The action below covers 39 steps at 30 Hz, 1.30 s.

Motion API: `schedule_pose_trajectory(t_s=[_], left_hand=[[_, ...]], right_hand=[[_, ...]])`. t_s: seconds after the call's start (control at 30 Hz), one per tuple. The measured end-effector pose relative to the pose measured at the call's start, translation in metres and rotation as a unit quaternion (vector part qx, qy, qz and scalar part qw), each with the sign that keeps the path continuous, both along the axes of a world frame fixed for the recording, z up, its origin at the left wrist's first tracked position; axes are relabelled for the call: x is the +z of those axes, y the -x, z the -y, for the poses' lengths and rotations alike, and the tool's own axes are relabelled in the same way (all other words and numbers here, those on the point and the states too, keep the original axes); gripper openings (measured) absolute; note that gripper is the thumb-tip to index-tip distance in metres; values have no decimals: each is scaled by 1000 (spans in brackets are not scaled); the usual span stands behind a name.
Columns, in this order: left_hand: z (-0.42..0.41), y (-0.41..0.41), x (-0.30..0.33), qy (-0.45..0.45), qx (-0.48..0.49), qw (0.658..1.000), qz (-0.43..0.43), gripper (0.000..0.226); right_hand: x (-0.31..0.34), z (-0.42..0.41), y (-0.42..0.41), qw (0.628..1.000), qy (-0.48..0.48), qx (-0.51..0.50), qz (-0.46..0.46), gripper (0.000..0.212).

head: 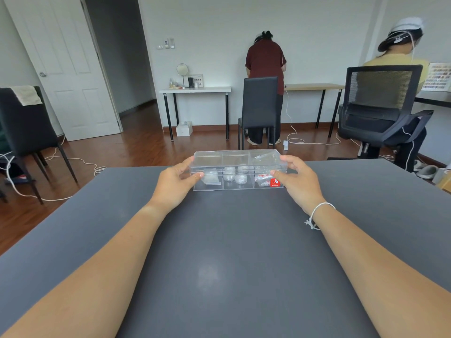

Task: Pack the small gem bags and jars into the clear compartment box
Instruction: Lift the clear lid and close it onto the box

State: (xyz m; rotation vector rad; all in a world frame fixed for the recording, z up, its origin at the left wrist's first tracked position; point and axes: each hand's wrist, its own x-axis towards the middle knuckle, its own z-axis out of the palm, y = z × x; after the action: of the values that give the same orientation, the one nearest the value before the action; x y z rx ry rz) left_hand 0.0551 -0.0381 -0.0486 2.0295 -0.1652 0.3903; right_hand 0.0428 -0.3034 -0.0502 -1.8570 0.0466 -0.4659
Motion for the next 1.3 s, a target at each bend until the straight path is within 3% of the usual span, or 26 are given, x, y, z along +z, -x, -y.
schedule_pose_trajectory(t_s=[1.03, 1.3], left_hand=[[-3, -2, -6, 11, -7, 1000, -19, 56], [-1, 4, -6, 30, 14, 999, -13, 67]], right_hand=[[-3, 1, -2, 1000, 4, 10, -8, 42], [-1, -5, 9, 1000, 9, 4, 10, 67]])
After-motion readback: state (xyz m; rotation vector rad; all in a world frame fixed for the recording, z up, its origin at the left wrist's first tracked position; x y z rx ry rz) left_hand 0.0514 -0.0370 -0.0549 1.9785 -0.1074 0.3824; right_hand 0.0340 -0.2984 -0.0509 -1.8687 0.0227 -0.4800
